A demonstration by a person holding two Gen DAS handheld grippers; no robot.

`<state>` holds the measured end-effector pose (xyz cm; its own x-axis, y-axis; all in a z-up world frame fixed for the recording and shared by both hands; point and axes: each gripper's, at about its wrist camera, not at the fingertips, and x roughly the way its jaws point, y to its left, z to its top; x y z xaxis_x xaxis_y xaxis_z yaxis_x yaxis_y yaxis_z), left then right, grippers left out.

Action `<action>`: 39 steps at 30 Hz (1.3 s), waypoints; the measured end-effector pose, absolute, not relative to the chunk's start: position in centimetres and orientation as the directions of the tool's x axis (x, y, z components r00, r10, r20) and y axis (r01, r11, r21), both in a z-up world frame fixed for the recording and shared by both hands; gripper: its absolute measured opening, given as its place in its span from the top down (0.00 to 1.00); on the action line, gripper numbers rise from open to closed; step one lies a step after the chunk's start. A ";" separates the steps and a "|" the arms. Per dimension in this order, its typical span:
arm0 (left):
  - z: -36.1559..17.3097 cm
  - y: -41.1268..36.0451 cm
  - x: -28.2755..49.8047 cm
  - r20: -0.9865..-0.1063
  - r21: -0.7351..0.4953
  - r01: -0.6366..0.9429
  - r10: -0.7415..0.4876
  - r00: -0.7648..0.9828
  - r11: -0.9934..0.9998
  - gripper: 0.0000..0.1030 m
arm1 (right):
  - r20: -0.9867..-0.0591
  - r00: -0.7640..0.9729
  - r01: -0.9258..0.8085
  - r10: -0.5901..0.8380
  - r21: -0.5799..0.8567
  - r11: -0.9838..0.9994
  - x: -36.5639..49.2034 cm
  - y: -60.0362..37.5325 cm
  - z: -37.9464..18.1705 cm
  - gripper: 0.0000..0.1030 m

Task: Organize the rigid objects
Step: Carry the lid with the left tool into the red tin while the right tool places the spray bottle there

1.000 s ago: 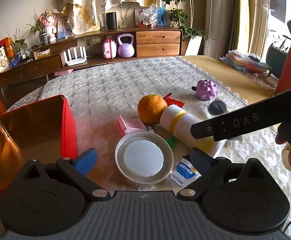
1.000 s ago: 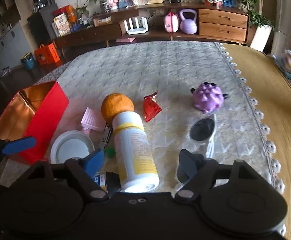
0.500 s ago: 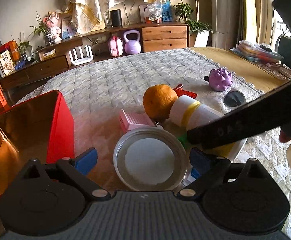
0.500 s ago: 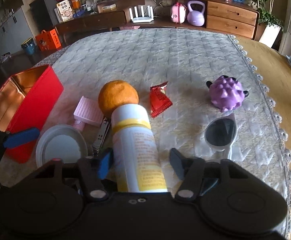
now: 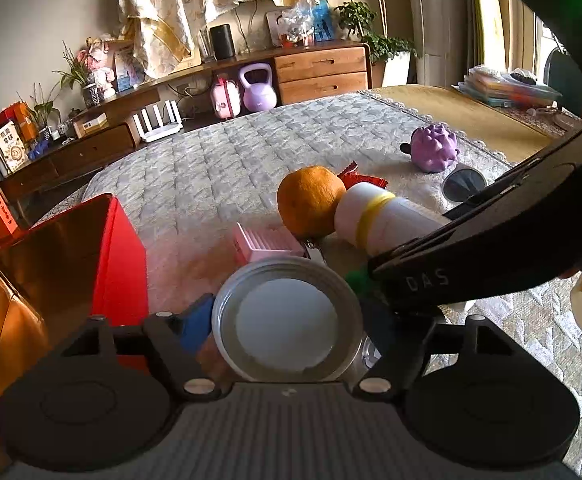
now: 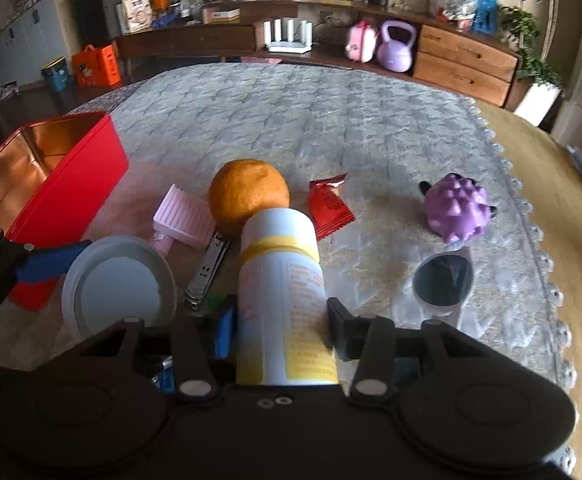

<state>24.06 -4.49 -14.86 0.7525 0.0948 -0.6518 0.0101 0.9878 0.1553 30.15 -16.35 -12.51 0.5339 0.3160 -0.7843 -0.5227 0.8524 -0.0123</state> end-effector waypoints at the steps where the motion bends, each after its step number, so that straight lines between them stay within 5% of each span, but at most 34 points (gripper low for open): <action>1: -14.7 -4.4 24.1 -0.655 0.153 0.006 0.097 0.750 0.988 0.25 | -0.783 0.536 -0.518 0.316 -0.009 0.855 30.0 -16.5 -12.3 0.57; 18: -9.4 -1.6 20.7 -0.653 0.037 -0.012 0.033 0.757 0.999 0.25 | -0.724 0.579 -0.535 0.375 0.009 0.845 25.6 -16.8 -6.3 0.57; 39: -4.7 11.2 17.7 -0.646 0.008 -0.149 0.119 0.754 0.989 0.25 | -0.691 0.549 -0.647 0.470 0.005 0.763 21.2 -7.7 -2.2 0.57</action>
<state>17.74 11.18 -4.75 0.7541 0.1188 -0.6460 -0.1491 0.9888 0.0078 21.25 -7.70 -2.20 0.5488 0.4699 -0.6914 -0.6466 0.7628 0.0051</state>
